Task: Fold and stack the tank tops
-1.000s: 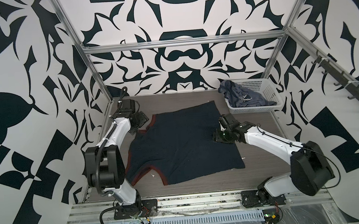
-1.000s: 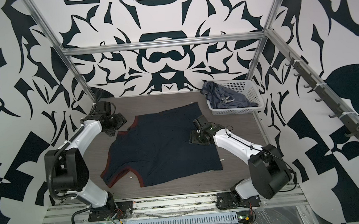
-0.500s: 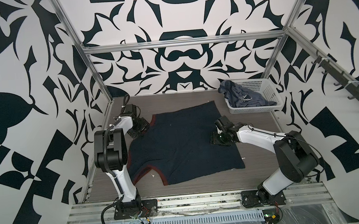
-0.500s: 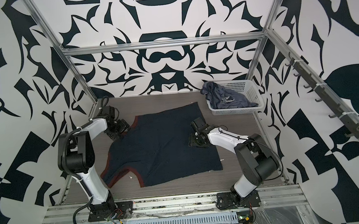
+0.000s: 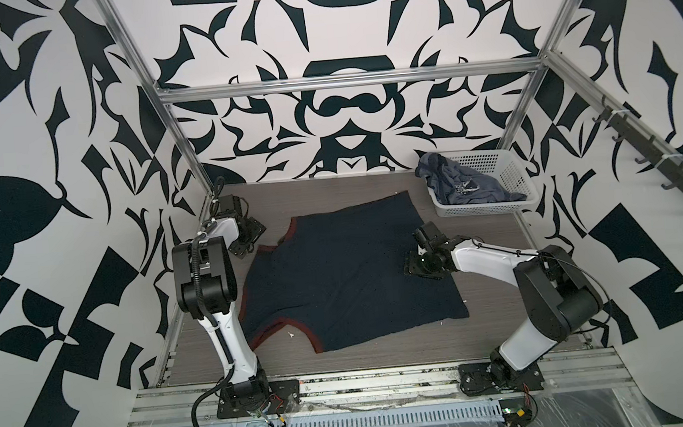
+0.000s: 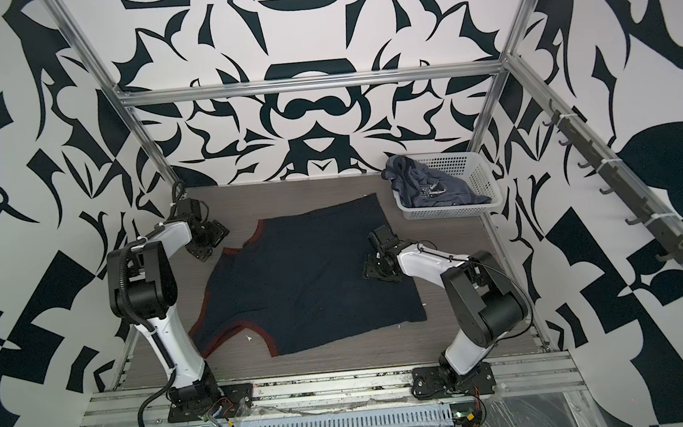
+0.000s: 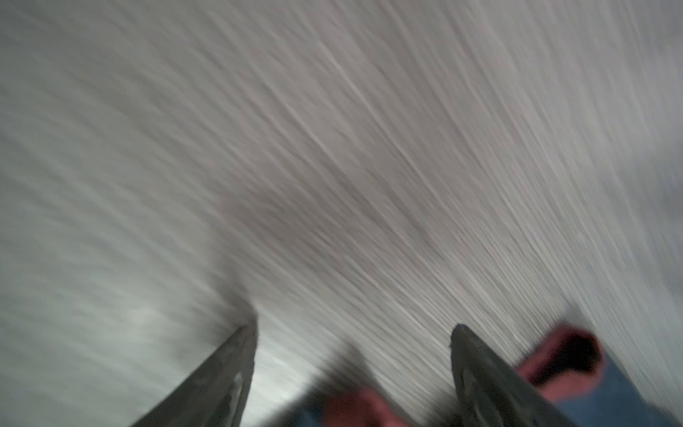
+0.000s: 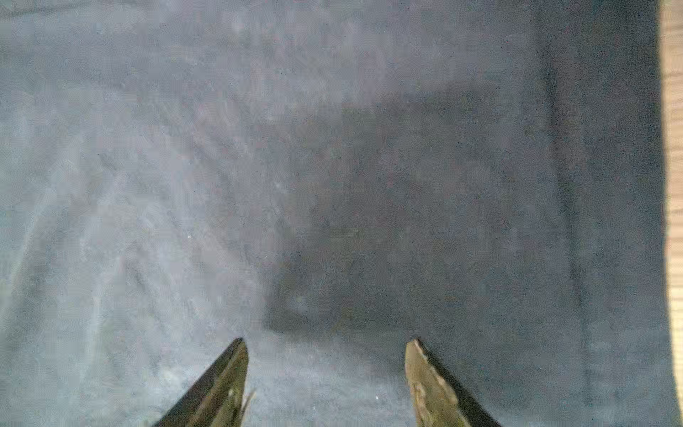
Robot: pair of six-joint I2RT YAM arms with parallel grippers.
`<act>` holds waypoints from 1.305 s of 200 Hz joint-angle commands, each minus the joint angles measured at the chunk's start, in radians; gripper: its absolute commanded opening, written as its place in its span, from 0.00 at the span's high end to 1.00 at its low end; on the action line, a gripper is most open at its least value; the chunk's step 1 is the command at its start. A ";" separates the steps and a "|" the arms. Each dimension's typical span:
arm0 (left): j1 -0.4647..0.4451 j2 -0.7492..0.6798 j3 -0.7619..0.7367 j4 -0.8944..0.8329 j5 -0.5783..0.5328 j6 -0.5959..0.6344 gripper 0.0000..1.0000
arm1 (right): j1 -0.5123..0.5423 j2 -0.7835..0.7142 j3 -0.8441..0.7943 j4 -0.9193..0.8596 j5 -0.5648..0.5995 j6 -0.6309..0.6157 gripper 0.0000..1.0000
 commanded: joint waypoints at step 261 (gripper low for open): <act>-0.997 -0.325 -0.139 -0.317 -0.388 -0.179 0.46 | -0.025 0.009 -0.056 -0.114 0.068 0.010 0.28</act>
